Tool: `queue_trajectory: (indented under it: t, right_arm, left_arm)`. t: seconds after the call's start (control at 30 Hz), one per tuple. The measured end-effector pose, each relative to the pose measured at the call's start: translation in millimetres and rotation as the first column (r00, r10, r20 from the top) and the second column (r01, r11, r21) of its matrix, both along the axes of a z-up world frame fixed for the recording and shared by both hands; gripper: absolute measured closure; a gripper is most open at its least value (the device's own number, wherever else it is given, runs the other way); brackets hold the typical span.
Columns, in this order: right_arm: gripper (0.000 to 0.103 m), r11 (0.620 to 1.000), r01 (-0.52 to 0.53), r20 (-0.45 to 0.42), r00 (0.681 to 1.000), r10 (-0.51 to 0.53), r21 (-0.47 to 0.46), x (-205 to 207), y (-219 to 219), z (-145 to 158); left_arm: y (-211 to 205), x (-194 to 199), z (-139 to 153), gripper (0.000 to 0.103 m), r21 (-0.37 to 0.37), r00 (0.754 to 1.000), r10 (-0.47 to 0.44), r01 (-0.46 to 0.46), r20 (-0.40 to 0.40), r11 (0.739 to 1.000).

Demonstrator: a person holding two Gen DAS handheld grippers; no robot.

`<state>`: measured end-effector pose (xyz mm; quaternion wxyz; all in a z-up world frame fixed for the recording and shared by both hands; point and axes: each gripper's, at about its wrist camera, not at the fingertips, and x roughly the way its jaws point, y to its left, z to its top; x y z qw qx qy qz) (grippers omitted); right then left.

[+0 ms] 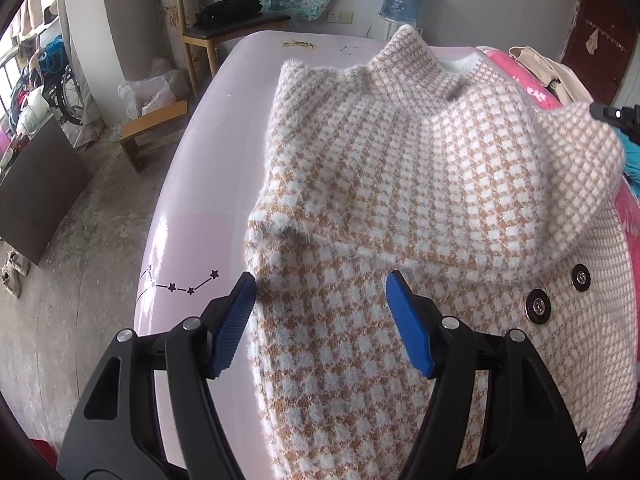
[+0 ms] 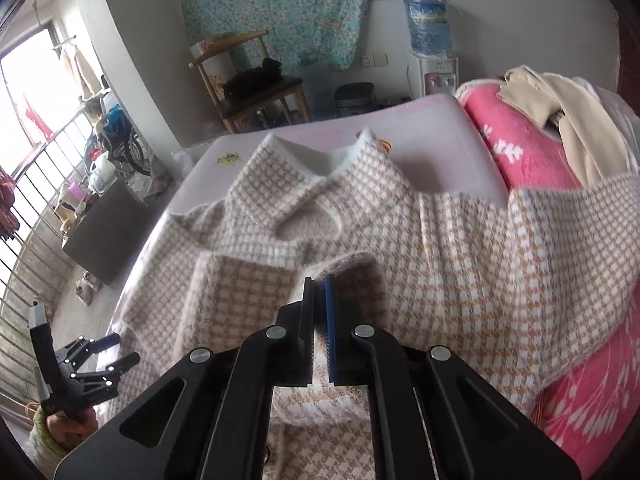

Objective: Fold large clothes

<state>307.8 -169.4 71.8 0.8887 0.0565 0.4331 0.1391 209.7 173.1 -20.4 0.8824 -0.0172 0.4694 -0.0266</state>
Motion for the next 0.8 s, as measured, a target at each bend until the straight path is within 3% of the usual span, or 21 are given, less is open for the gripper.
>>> queue_trajectory:
  t: [0.1,0.17,0.3,0.4,0.47,0.53,0.8]
  right_arm:
    - [0.098,1.0,0.017,0.024,1.0,-0.017,-0.004,1.5,-3.4,6.9]
    - [0.098,0.999,0.038,-0.012,0.999,-0.038,0.002,3.2,-11.0,-3.9]
    - [0.098,0.997,0.077,-0.164,0.984,-0.075,0.007,10.0,-33.5,-50.0]
    - [0.096,0.988,0.127,-0.286,0.953,-0.099,0.083,11.1,-60.2,-78.4]
    - [0.086,0.98,0.145,-0.327,0.94,-0.093,0.139,7.8,-74.6,-86.1]
    - [0.058,0.979,0.148,-0.34,0.936,-0.092,0.144,5.1,-82.7,-88.0]
    - [0.056,0.993,0.08,-0.388,0.921,-0.04,0.087,14.7,-71.4,-106.0]
  left_arm:
    - [1.1,0.0,-0.9,0.039,-0.001,1.0,0.005,-0.005,0.0,1.0]
    - [1.1,-0.3,-1.8,0.039,0.003,1.0,0.005,-0.005,-0.001,1.0]
    - [0.8,-0.4,-4.5,0.039,0.023,1.0,0.002,-0.002,-0.006,1.0]
    - [1.3,-1.4,-5.4,0.039,0.03,1.0,0.003,-0.003,-0.007,1.0]
    - [3.4,-2.1,-4.9,0.039,0.025,1.0,0.008,-0.008,-0.008,1.0]
    - [5.0,-2.8,-3.2,0.039,0.032,1.0,0.015,-0.015,-0.002,0.999]
    - [9.7,-3.4,-7.7,0.039,0.033,0.999,0.054,-0.054,0.0,0.998]
